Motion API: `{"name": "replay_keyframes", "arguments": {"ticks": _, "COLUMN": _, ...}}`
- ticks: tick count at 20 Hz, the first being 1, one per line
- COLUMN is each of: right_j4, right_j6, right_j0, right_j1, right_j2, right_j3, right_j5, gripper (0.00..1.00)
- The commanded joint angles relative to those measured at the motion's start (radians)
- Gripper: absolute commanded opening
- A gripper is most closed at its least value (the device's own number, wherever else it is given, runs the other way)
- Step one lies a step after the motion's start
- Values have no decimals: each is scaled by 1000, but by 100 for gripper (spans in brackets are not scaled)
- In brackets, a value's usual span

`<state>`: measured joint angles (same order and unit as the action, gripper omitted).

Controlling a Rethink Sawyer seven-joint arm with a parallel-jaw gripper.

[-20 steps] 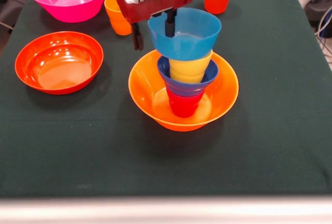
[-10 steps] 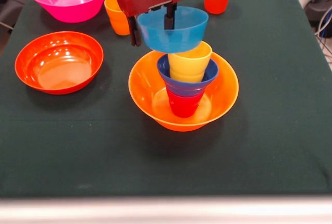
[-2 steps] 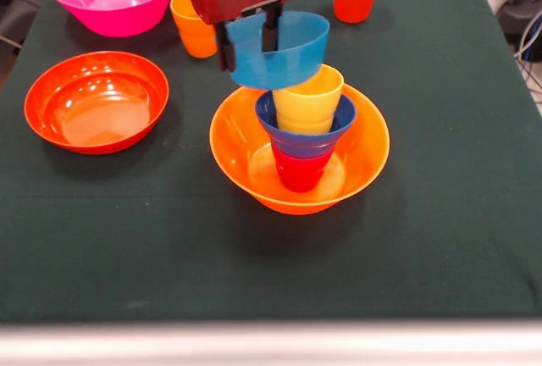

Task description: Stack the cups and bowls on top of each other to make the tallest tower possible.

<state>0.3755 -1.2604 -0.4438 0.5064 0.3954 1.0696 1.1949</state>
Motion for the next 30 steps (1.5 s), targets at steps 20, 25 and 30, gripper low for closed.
{"name": "replay_keyframes", "arguments": {"ticks": 20, "right_j4": 19, "right_j6": 146, "right_j0": 33, "right_j1": -5, "right_j2": 41, "right_j3": 58, "right_j5": 123, "gripper": 0}}
{"name": "replay_keyframes", "arguments": {"ticks": 25, "right_j4": 20, "right_j6": 149, "right_j0": 33, "right_j1": -1, "right_j2": 40, "right_j3": 59, "right_j5": 131, "gripper": 0}}
{"name": "replay_keyframes", "arguments": {"ticks": 30, "right_j4": 4, "right_j6": 128, "right_j0": 25, "right_j1": 6, "right_j2": 45, "right_j3": 73, "right_j5": 116, "gripper": 100}}
